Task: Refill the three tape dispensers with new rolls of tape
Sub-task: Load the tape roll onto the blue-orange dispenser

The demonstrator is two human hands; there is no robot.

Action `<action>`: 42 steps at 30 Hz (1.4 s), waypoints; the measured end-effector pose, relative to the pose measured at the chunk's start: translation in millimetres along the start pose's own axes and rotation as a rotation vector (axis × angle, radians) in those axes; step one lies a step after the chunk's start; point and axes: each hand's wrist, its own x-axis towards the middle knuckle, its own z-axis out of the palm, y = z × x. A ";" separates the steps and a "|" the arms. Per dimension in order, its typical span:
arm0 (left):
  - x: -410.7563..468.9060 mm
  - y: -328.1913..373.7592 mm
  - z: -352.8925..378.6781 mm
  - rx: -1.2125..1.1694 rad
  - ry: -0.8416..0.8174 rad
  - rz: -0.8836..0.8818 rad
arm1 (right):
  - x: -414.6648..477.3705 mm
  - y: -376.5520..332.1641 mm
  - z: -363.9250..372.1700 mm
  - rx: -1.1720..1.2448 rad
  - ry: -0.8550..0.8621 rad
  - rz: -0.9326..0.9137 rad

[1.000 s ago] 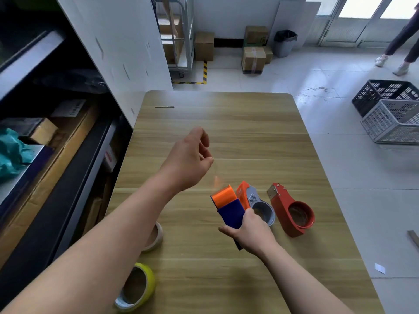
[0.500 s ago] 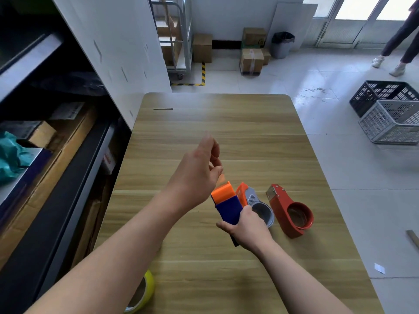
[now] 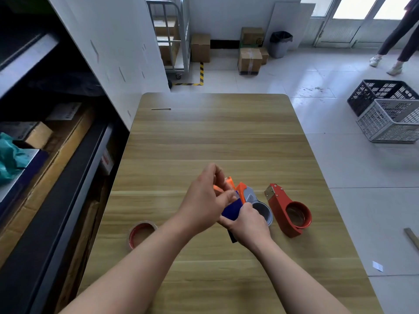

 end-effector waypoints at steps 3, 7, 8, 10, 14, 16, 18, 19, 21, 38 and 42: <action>-4.6 -11.7 10.4 -0.104 -0.019 -0.105 | -1.7 1.0 -2.8 -0.029 0.023 -0.021; -5.1 -16.7 14.3 -0.345 -0.065 -0.276 | -7.1 3.9 -7.3 -0.055 0.070 -0.061; -4.5 -17.6 14.5 -0.391 -0.074 -0.307 | -8.2 4.5 -7.8 -0.058 0.077 -0.067; -2.9 -18.6 14.2 -0.476 -0.089 -0.351 | -9.6 5.5 -8.1 -0.061 0.086 -0.070; 0.7 -19.2 14.2 -0.609 -0.139 -0.411 | -9.7 6.7 -9.3 -0.065 0.106 -0.074; 2.5 -20.8 11.8 -0.633 -0.174 -0.430 | -9.2 7.6 -9.9 -0.048 0.114 -0.074; 4.4 -23.5 8.4 -0.647 -0.203 -0.446 | -8.5 9.0 -9.8 -0.016 0.117 -0.081; 5.4 -24.7 6.6 -0.651 -0.215 -0.451 | -8.4 9.6 -9.9 -0.001 0.114 -0.083; 7.0 -26.1 4.0 -0.656 -0.234 -0.453 | -8.3 10.7 -10.3 0.025 0.098 -0.091; 8.5 -41.9 0.4 -0.686 -0.188 -0.474 | -22.1 26.0 -23.0 0.464 -0.148 -0.261; 3.7 -42.8 8.1 -0.693 -0.129 -0.422 | -20.4 24.9 -22.1 0.483 -0.152 -0.281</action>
